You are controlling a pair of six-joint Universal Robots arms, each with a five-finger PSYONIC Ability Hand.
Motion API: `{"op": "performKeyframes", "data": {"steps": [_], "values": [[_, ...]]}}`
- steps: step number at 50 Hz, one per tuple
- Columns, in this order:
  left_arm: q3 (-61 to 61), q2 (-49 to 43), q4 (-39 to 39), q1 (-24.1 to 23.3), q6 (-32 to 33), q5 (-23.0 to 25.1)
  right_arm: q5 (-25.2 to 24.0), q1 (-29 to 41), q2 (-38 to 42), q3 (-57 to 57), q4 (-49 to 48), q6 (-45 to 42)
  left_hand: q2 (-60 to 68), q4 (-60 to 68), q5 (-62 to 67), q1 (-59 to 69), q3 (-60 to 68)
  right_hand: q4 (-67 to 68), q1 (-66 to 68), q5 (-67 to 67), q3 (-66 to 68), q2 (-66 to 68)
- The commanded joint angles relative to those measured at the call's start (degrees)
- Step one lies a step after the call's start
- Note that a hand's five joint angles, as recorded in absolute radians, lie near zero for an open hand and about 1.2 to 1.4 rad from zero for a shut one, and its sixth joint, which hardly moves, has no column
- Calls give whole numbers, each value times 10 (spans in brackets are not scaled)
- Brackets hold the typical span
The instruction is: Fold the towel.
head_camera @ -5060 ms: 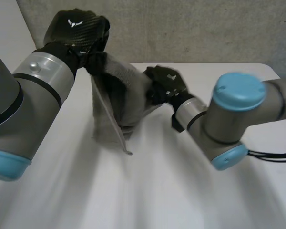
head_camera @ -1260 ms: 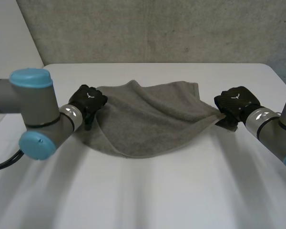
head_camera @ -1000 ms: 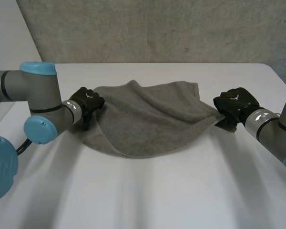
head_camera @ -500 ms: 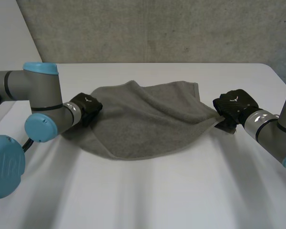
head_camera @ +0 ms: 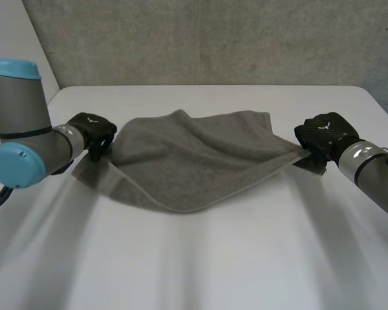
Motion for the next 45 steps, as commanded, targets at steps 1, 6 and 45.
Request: {"op": "performKeyframes", "data": {"steps": [1, 6, 45], "values": [[-215, 108, 97, 11, -1, 13, -11, 2, -5, -4, 32, -10, -49, -71, -153, -35, -85, 29, 37, 30, 29, 38], [-314, 139, 187, 19, 3, 25, -18, 7, -3, -2, 33, -13, -49, -71, -153, -35, -85, 29, 37, 30, 29, 38], [-515, 212, 340, 69, 115, 90, -20, 8, 2, 9, 33, -21, -474, -497, -579, -460, -510, 29, 37, 30, 29, 38]]}}
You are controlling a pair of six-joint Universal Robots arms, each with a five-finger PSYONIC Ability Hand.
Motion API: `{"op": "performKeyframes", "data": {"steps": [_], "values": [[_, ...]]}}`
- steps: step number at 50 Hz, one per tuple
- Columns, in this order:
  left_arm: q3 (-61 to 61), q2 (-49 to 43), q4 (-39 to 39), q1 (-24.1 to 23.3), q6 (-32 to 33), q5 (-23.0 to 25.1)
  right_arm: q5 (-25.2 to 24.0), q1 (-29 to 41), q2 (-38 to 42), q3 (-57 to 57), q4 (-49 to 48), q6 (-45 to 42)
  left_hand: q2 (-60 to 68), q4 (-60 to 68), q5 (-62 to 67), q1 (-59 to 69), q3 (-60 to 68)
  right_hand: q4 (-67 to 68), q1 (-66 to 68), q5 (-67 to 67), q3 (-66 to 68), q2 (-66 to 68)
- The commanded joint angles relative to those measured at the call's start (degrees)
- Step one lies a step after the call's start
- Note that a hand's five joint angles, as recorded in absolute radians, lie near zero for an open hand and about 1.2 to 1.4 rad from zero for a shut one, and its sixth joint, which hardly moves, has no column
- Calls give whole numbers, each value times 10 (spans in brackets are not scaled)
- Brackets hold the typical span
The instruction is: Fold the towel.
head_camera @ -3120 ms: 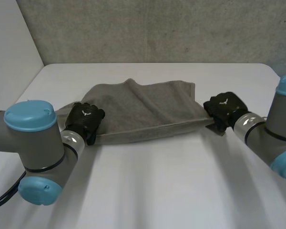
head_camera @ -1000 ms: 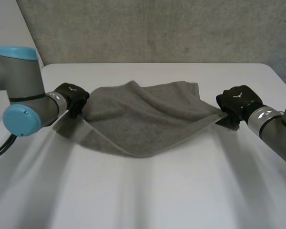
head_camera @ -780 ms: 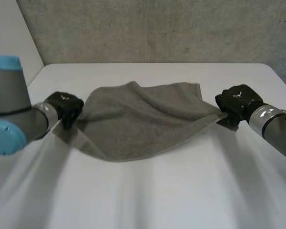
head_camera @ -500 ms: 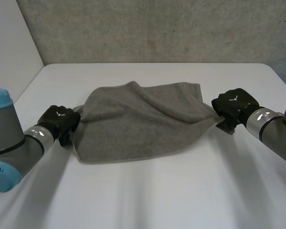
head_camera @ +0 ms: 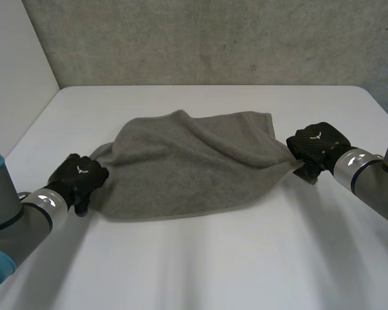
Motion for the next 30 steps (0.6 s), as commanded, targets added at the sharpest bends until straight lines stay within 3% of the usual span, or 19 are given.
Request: {"op": "performKeyframes", "data": {"steps": [1, 8, 14, 18, 25, 30], "values": [[-3, -8, 19, 6, 5, 6, -1, 0, 0, 1, 0, 0, -62, -60, -148, -57, -54, 29, 37, 30, 29, 38], [-1, -17, 29, 6, 5, 6, -1, -1, 1, 1, 0, 0, -30, -28, -116, -25, -22, 29, 37, 30, 29, 38], [-1, -25, 32, 5, 5, 6, 1, -1, 3, 1, -1, 0, 147, 148, 61, 151, 154, 29, 37, 30, 29, 38], [6, -52, 34, 1, 11, 2, 8, -4, 12, -6, 2, -1, 362, 364, 276, 367, 370, 29, 37, 30, 29, 38], [35, -41, 25, -2, 27, -6, 8, -7, -10, -28, 29, -1, 363, 365, 277, 368, 371, 29, 37, 30, 29, 38], [65, 62, 7, -1, -2, -10, 4, -6, -108, -52, 74, 3, 363, 365, 277, 368, 371, 29, 37, 30, 29, 38]]}}
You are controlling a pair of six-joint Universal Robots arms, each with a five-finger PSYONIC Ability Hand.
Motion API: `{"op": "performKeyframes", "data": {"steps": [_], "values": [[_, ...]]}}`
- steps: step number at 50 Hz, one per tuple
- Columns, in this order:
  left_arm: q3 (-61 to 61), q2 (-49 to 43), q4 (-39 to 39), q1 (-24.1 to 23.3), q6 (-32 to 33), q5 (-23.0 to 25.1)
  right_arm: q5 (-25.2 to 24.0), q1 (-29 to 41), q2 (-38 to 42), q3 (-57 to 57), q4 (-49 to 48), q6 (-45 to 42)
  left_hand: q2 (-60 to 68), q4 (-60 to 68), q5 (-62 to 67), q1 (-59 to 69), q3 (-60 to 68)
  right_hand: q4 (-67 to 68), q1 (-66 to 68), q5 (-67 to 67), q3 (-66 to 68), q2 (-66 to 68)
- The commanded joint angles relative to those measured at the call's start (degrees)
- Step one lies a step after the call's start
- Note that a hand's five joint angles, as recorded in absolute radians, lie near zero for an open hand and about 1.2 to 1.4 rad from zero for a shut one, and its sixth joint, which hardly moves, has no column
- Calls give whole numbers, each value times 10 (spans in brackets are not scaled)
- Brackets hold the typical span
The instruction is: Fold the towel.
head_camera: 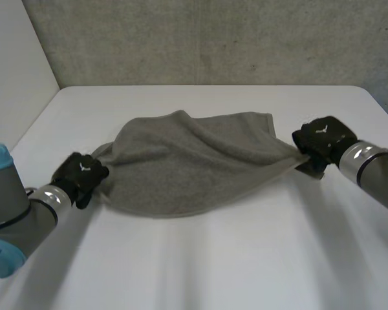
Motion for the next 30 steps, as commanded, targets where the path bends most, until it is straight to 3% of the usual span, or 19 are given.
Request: {"op": "performKeyframes", "data": {"steps": [1, 5, 7, 14, 19, 21, 30], "values": [[52, 140, -24, -1, -57, -9, -7, 1, -131, -40, 64, 4, -66, -72, -152, -35, -84, 29, 37, 30, 29, 38], [88, 204, -34, -2, -136, -16, -10, 1, -181, -66, 83, 3, -66, -72, -152, -35, -84, 29, 37, 30, 29, 38], [123, 264, -62, -1, -205, -28, -11, -5, -213, -98, 127, -1, -66, -72, -152, -35, -84, 29, 37, 30, 29, 38], [163, 310, -166, 4, -233, -35, -17, -44, -218, -154, 252, -55, -66, -72, -152, -35, -84, 29, 37, 30, 29, 38], [164, 258, -215, -10, -223, -36, 4, -9, -169, -159, 303, -149, -66, -72, -152, -35, -84, 29, 37, 30, 29, 38], [173, 195, -232, -25, -205, -43, 29, 15, -126, -158, 318, -180, -66, -72, -152, -35, -84, 29, 37, 30, 29, 38], [289, 40, -241, -45, -145, -104, 86, 58, -20, -236, 270, -191, -66, -72, -152, -35, -84, 29, 37, 30, 29, 38]]}}
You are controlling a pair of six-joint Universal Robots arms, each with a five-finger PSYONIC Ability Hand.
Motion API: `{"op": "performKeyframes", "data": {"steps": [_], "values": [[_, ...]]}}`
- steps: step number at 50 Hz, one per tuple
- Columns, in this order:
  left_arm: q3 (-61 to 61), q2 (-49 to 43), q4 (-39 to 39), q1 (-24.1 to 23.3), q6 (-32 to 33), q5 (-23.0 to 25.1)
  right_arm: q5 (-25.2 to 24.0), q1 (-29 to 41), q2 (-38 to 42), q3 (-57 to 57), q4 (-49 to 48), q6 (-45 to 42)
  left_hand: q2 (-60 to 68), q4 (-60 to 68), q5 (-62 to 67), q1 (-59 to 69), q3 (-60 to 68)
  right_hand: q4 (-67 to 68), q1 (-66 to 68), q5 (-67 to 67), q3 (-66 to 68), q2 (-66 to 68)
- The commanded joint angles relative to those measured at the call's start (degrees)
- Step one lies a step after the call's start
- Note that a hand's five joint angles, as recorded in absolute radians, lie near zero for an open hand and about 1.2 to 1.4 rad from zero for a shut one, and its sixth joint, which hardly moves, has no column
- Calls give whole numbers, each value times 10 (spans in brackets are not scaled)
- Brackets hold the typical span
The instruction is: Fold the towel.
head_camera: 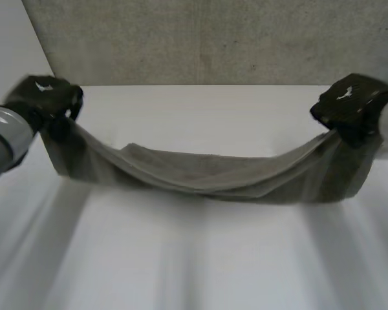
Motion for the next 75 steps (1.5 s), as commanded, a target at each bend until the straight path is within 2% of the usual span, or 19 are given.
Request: {"op": "performKeyframes", "data": {"steps": [1, 4, 5, 6, 8, 9, 11, 15, 17, 23, 29, 32, 34, 37, 42, 50, 60, 68, 75], "values": [[143, -158, -4, -22, 58, -59, 52, 46, 110, -97, -80, -9, -69, -74, -152, -35, -87, 29, 37, 28, 28, 38], [252, -210, -2, -29, 56, -66, 58, 63, 135, -151, -188, -10, -69, -74, -152, -35, -87, 29, 37, 28, 28, 38], [314, -231, 0, -32, 53, -67, 59, 69, 140, -167, -268, -12, -69, -74, -152, -35, -87, 29, 37, 28, 28, 38], [315, -231, 0, -32, 53, -67, 59, 69, 140, -167, -269, -12, -69, -74, -152, -35, -87, 29, 37, 28, 28, 38], [443, -266, 8, -39, 30, -70, 57, 77, 137, -158, -465, -9, -69, -74, -152, -35, -87, 29, 37, 28, 28, 38], [444, -266, 8, -39, 30, -70, 57, 77, 137, -158, -466, -9, -69, -74, -152, -35, -87, 29, 37, 28, 28, 38], [558, -284, 35, -44, -44, -83, 57, 80, 126, -124, -626, -9, -69, -74, -152, -35, -87, 29, 37, 28, 28, 38], [651, -292, 40, -38, -132, -95, 52, 79, 97, -101, -670, -7, -69, -74, -152, -35, -87, 29, 37, 28, 28, 38], [695, -303, 10, -38, -174, -91, 49, 79, 85, -96, -634, -4, -69, -74, -152, -35, -87, 29, 37, 28, 28, 38], [700, -321, -78, -41, -179, -82, 48, 76, 90, -93, -509, -3, -69, -74, -152, -35, -87, 29, 37, 28, 28, 38], [595, -337, -151, -37, -182, -80, 47, 71, 100, -46, -388, -6, -69, -74, -152, -35, -87, 29, 37, 28, 28, 38], [492, -330, -112, -30, -177, -75, 43, 70, 105, -2, -361, -9, -69, -74, -152, -35, -87, 29, 37, 28, 28, 38], [383, -296, -30, -22, -172, -67, 43, 70, 110, 19, -357, -10, -69, -74, -152, -35, -87, 29, 37, 28, 28, 38], [326, -265, 12, -18, -167, -64, 43, 70, 118, 54, -355, -11, -69, -74, -152, -35, -87, 29, 37, 28, 28, 38], [122, -170, 163, -10, -117, -50, 42, 69, 120, 114, -353, -9, -69, -74, -152, -35, -87, 29, 37, 28, 28, 38], [-90, -91, 271, -11, -38, -30, 45, 68, 106, 179, -351, -7, -69, -74, -152, -35, -87, 29, 37, 28, 28, 38], [-240, 8, 306, 22, -18, -2, 40, 38, -13, 244, -315, -8, -69, -74, -152, -35, -87, 29, 37, 28, 28, 38], [-326, 142, 301, 90, 6, 70, -50, -27, -132, 234, -169, -7, -69, -74, -152, -35, -87, 29, 37, 28, 28, 38], [-367, 203, 298, 101, 7, 110, -106, -59, -173, 212, -130, -2, -69, -74, -152, -35, -87, 29, 37, 28, 28, 38]]}}
